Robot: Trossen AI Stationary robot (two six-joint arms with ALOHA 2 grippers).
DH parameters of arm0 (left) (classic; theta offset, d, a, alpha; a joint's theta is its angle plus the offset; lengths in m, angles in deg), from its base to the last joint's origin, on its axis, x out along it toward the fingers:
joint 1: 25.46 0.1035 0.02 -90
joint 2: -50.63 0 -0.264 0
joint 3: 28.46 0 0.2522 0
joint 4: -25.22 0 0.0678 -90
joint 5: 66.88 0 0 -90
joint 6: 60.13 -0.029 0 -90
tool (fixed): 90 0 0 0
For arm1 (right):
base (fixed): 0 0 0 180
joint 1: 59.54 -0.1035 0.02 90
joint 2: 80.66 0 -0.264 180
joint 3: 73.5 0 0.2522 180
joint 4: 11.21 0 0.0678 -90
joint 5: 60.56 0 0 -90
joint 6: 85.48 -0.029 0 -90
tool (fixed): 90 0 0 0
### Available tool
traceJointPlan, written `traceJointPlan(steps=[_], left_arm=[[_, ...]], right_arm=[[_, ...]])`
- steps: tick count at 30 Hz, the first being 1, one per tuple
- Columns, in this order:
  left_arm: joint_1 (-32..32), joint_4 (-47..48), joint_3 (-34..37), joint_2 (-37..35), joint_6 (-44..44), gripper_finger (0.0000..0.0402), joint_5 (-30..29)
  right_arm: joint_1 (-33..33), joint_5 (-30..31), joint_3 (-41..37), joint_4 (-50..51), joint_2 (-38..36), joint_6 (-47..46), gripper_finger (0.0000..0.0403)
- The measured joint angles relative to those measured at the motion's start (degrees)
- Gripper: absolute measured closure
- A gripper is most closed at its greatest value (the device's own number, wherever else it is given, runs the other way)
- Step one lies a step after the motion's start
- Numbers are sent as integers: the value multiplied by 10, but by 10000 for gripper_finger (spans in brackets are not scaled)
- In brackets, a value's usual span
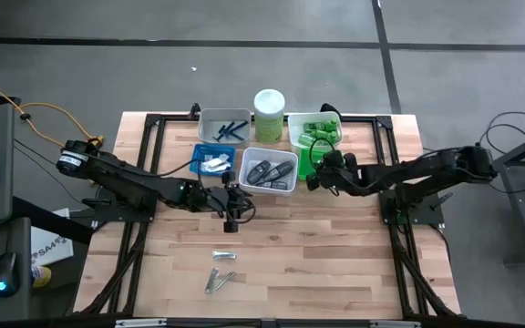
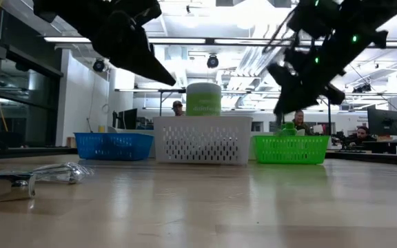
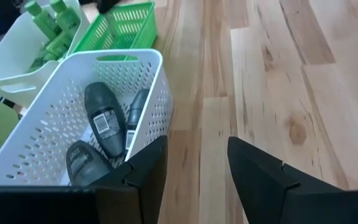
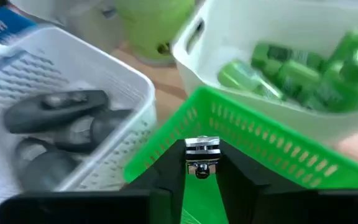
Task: Pick & Place Travel size toiletries
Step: Put the silver nail cutter into the green bin
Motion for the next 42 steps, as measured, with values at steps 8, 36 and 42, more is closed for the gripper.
traceJointPlan(steps=[8, 36, 42], left_arm=[[0, 11, 0, 0, 14, 236, 1], [-131, 253, 0, -26, 130, 234, 151], [-159, 218, 0, -13, 159, 210, 150]], right_arm=[[17, -8, -22, -25, 7, -14, 258], [-91, -107, -21, -88, -46, 155, 263], [-117, -103, -21, -89, -46, 168, 236]])
